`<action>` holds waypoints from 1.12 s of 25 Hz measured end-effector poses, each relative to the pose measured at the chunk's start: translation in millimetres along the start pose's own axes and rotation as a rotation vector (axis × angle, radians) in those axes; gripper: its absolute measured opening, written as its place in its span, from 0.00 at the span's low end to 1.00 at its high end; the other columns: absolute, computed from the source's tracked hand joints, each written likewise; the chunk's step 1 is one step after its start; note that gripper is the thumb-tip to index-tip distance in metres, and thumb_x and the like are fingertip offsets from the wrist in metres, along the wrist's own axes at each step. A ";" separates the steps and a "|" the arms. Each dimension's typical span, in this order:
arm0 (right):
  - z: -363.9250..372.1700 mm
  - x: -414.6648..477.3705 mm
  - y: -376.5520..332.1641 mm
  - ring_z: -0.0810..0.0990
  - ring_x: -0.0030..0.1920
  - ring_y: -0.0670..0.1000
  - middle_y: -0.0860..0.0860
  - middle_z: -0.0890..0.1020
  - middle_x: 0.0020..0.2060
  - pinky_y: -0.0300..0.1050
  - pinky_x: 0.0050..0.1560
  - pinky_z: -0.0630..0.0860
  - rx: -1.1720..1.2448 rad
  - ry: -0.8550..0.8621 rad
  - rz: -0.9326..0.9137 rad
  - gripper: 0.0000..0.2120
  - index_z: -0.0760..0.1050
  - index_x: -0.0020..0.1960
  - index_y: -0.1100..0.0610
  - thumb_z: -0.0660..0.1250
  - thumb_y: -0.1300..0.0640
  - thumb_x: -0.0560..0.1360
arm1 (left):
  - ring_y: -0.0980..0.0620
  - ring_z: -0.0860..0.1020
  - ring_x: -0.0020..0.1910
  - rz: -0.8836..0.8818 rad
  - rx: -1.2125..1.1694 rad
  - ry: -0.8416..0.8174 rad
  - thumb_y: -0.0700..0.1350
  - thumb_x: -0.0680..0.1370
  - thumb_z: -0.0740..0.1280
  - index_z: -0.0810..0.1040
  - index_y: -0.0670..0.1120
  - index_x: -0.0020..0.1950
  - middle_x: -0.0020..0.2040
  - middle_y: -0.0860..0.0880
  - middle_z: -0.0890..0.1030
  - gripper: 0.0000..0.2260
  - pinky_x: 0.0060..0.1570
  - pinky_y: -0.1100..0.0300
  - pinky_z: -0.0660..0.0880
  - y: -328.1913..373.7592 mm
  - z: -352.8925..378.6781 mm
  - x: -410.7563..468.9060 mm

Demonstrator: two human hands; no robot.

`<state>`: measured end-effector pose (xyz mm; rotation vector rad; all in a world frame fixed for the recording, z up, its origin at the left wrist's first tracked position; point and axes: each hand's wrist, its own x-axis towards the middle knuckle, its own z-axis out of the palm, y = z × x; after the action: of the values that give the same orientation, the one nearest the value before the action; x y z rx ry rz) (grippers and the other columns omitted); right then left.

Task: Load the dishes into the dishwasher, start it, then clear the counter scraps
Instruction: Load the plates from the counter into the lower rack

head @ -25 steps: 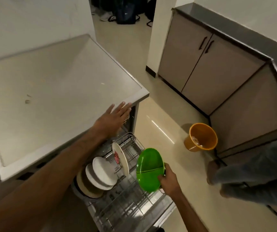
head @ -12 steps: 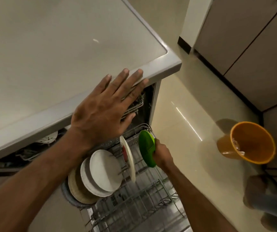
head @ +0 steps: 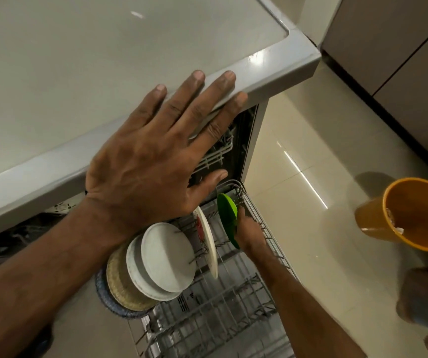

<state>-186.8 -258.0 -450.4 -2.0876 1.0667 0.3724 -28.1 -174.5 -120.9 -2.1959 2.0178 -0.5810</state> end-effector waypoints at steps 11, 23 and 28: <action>41.9 19.5 -19.1 0.83 0.42 0.54 0.59 0.82 0.48 0.50 0.43 0.83 -0.086 -0.082 -0.048 0.29 0.49 0.78 0.63 0.58 0.63 0.82 | 0.42 0.52 0.80 -0.002 0.042 0.036 0.64 0.81 0.52 0.45 0.47 0.82 0.82 0.44 0.49 0.36 0.75 0.44 0.56 -0.2 2.6 -0.7; 24.1 -16.4 4.3 0.81 0.50 0.54 0.57 0.80 0.55 0.53 0.52 0.81 0.031 -0.140 0.056 0.34 0.54 0.76 0.57 0.69 0.56 0.76 | 0.41 0.53 0.79 0.001 0.056 0.026 0.63 0.80 0.53 0.45 0.46 0.82 0.81 0.43 0.49 0.36 0.73 0.41 0.60 0.9 2.5 0.7; -4.1 -39.2 4.6 0.78 0.52 0.54 0.59 0.79 0.59 0.43 0.48 0.72 0.000 -0.121 0.077 0.27 0.58 0.73 0.62 0.66 0.57 0.79 | 0.41 0.52 0.80 0.006 0.055 0.000 0.63 0.80 0.52 0.45 0.46 0.82 0.82 0.44 0.47 0.36 0.74 0.42 0.58 0.8 0.5 -0.9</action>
<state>-214.7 -240.3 -428.3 -2.0009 1.0762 0.5301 -28.7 -173.9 -121.8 -2.1587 1.9833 -0.6283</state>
